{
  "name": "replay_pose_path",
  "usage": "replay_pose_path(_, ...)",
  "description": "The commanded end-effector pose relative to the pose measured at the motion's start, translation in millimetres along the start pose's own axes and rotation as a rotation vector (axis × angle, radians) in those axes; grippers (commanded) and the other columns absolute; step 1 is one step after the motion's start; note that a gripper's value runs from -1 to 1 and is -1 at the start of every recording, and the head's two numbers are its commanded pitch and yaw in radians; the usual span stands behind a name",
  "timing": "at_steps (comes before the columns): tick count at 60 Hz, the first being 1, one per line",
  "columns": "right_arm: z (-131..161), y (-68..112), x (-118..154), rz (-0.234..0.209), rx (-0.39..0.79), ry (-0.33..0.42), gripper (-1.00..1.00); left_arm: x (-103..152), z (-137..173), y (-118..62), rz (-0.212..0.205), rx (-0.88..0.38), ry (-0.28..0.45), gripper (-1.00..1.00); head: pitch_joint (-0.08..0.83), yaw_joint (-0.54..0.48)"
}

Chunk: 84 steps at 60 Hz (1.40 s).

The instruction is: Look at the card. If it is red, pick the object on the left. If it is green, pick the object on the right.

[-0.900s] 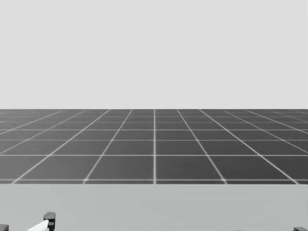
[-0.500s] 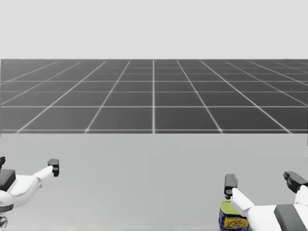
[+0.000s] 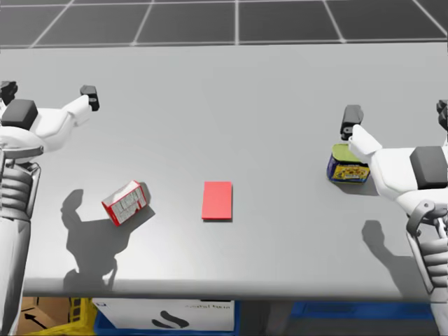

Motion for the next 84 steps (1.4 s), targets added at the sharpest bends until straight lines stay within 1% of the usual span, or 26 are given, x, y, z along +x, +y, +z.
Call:
replay_pose_path(1,0.9,3.4,-0.4,-0.012,-0.009,0.000,-1.00,-0.3,-0.1,-1.0,-0.005,-0.006,0.002,-1.00,0.738,0.05)
replay_pose_path(8,1.0,3.5,-0.5,-0.010,-0.008,0.000,-1.00,-0.4,0.1,-1.8,-0.007,-0.009,0.001,-1.00,0.770,0.05)
replay_pose_path(21,1.2,3.8,0.0,-0.009,-0.005,-0.001,-1.00,0.6,0.9,-2.1,-0.005,-0.007,-0.006,-1.00,0.759,0.06)
replay_pose_path(26,1.5,3.9,0.6,-0.008,-0.004,-0.004,-1.00,0.6,0.9,-2.4,-0.005,-0.007,-0.007,-1.00,0.756,0.07)
replay_pose_path(30,1.9,4.0,1.2,-0.009,-0.001,-0.006,-1.00,0.0,0.8,-2.8,-0.007,-0.007,-0.005,-1.00,0.754,0.11)
replay_pose_path(40,3.0,4.7,2.3,-0.010,0.003,-0.008,-1.00,-1.2,0.6,-4.4,-0.011,-0.005,-0.004,-1.00,0.762,0.24)
replay_pose_path(42,3.1,4.8,2.4,-0.011,0.003,-0.008,-1.00,-1.2,0.6,-4.5,-0.012,-0.005,-0.004,-1.00,0.763,0.24)
replay_pose_path(44,3.1,5.0,2.6,-0.013,0.004,-0.009,-1.00,-1.5,0.7,-5.0,-0.012,-0.005,-0.003,-1.00,0.768,0.28)
replay_pose_path(48,3.2,5.3,2.3,-0.013,0.006,-0.010,-1.00,-1.6,1.0,-5.8,-0.012,-0.007,-0.004,-1.00,0.771,0.31)
replay_pose_path(56,3.4,5.3,1.4,-0.015,0.009,-0.008,-1.00,-1.0,1.6,-6.4,-0.012,-0.011,-0.010,-1.00,0.765,0.35)
replay_pose_path(63,3.3,5.1,1.0,-0.014,0.008,-0.008,-1.00,5.0,10.9,-12.1,0.003,-0.035,-0.026,-1.00,0.759,0.35)
replay_pose_path(64,3.3,5.1,0.9,-0.014,0.008,-0.008,-1.00,7.0,13.8,-13.9,0.008,-0.044,-0.032,-1.00,0.758,0.35)
replay_pose_path(65,3.1,5.1,0.7,-0.014,0.007,-0.009,-1.00,10.5,18.9,-15.8,0.025,-0.065,-0.035,-1.00,0.757,0.35)
replay_pose_path(68,2.9,5.0,0.2,-0.013,0.007,-0.008,-1.00,15.1,24.6,-17.8,0.050,-0.096,-0.036,-1.00,0.756,0.34)
replay_pose_path(69,2.9,5.1,-0.1,-0.013,0.006,-0.008,-1.00,19.9,30.6,-18.6,0.076,-0.127,-0.035,-1.00,0.754,0.34)
replay_pose_path(71,2.8,5.0,-0.4,-0.013,0.006,-0.007,-1.00,23.0,35.4,-18.5,0.105,-0.157,-0.032,-1.00,0.750,0.34)
replay_pose_path(72,2.6,5.1,-0.7,-0.014,0.005,-0.006,-1.00,25.7,40.6,-18.1,0.131,-0.184,-0.027,-1.00,0.747,0.34)
replay_pose_path(74,2.4,5.3,-1.0,-0.014,0.004,-0.005,-1.00,27.6,49.1,-16.6,0.148,-0.230,-0.030,-1.00,0.743,0.34)
replay_pose_path(78,2.4,5.6,-1.6,-0.014,0.004,-0.003,-1.00,27.4,61.2,-13.7,0.128,-0.280,-0.044,-1.00,0.739,0.34)
replay_pose_path(80,2.1,5.8,-2.5,-0.014,0.003,0.000,-1.00,22.9,72.8,-10.8,0.107,-0.340,-0.023,-1.00,0.738,0.34)
replay_pose_path(82,2.0,5.9,-3.0,-0.015,0.003,0.002,-1.00,19.8,79.0,-9.2,0.093,-0.368,-0.015,-1.00,0.738,0.34)
replay_pose_path(84,1.7,6.2,-3.9,-0.013,0.004,0.003,-1.00,14.9,88.0,-7.1,0.098,-0.392,0.000,-1.00,0.736,0.34)
